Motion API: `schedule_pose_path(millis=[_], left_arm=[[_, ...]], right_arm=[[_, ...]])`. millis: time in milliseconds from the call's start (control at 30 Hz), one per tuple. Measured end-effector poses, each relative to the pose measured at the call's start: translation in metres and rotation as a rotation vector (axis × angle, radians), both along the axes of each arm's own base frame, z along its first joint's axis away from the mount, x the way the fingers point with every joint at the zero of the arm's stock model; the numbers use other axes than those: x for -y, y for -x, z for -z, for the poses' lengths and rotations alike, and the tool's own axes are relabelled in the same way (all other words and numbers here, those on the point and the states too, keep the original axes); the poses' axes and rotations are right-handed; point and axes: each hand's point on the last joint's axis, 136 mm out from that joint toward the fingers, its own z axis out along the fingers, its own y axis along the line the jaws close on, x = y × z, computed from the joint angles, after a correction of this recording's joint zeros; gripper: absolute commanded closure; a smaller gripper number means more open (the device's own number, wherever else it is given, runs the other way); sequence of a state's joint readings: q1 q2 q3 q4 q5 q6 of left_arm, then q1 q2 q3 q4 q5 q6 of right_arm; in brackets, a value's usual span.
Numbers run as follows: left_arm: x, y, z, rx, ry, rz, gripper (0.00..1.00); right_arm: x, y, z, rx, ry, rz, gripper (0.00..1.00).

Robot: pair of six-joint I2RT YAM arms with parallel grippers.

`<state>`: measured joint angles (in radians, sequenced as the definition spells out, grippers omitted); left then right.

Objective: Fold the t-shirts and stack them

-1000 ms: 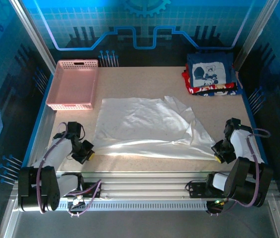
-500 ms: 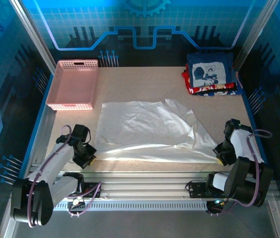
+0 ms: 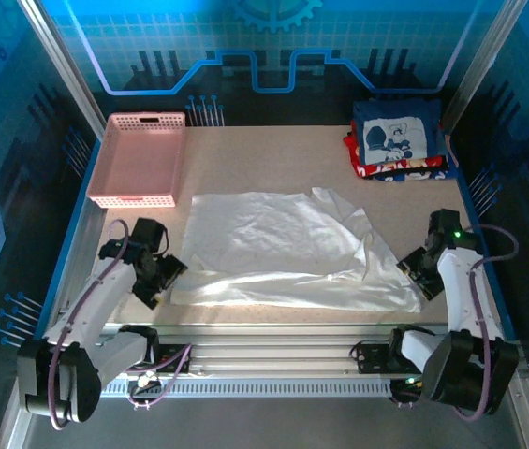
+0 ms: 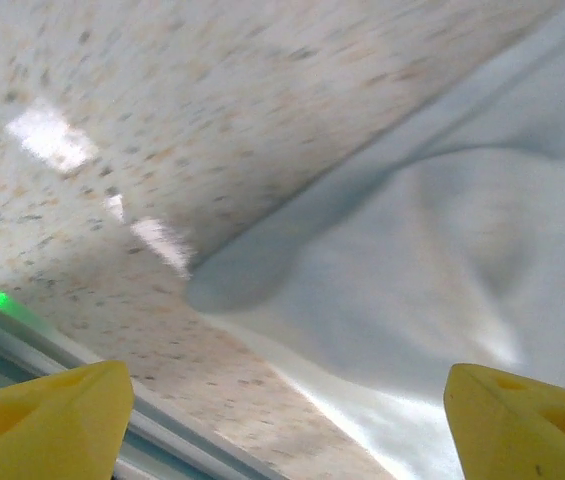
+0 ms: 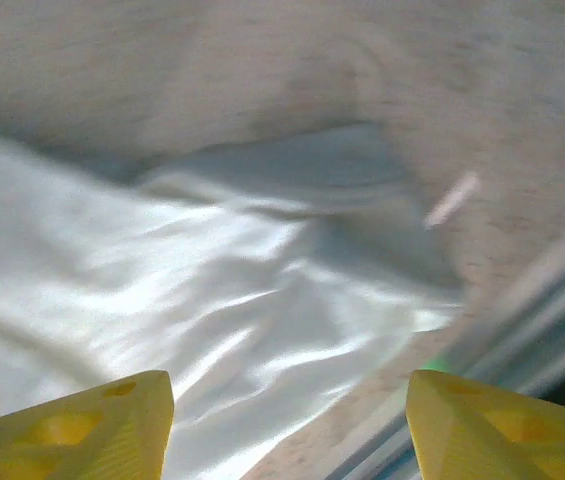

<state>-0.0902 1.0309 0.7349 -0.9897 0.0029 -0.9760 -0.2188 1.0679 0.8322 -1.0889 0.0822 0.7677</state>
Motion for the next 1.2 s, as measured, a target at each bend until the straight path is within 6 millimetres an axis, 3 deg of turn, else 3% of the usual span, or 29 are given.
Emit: schedule_pose_path(millis=[100,167,233,333,433,600,767,1000,1200], left_arm=[[0.005,-0.031,-0.036,0.128,-0.018,0.069,0.05],[0.017,-0.054,-0.057,0.2,-0.03,0.157,0.05],[0.033,-0.076,-0.067,0.251,-0.034,0.25,0.05],[0.065,-0.097,-0.067,0.303,-0.024,0.402,0.05],[0.094,-0.104,-0.064,0.341,0.003,0.522,0.05],[0.119,-0.114,-0.074,0.433,0.047,0.609,0.05],[0.125,-0.119,-0.079,0.472,0.055,0.635,0.05],[0.124,-0.116,-0.08,0.49,0.058,0.633,0.06],[0.121,-0.112,-0.08,0.492,0.054,0.631,0.06]], right_arm=[[-0.046,-0.021,-0.009,0.044,-0.069,-0.209,0.36],[-0.076,-0.027,-0.004,0.034,-0.113,-0.322,0.38],[-0.099,-0.025,0.008,0.008,-0.155,-0.399,0.4],[-0.116,-0.011,0.028,-0.053,-0.192,-0.436,0.43],[-0.118,-0.002,0.042,-0.092,-0.2,-0.433,0.45],[-0.118,-0.002,0.054,-0.098,-0.2,-0.427,0.51],[-0.115,-0.013,0.065,-0.089,-0.201,-0.409,0.55],[-0.113,-0.024,0.079,-0.1,-0.197,-0.412,0.71],[-0.107,-0.035,0.077,-0.081,-0.189,-0.404,0.83]])
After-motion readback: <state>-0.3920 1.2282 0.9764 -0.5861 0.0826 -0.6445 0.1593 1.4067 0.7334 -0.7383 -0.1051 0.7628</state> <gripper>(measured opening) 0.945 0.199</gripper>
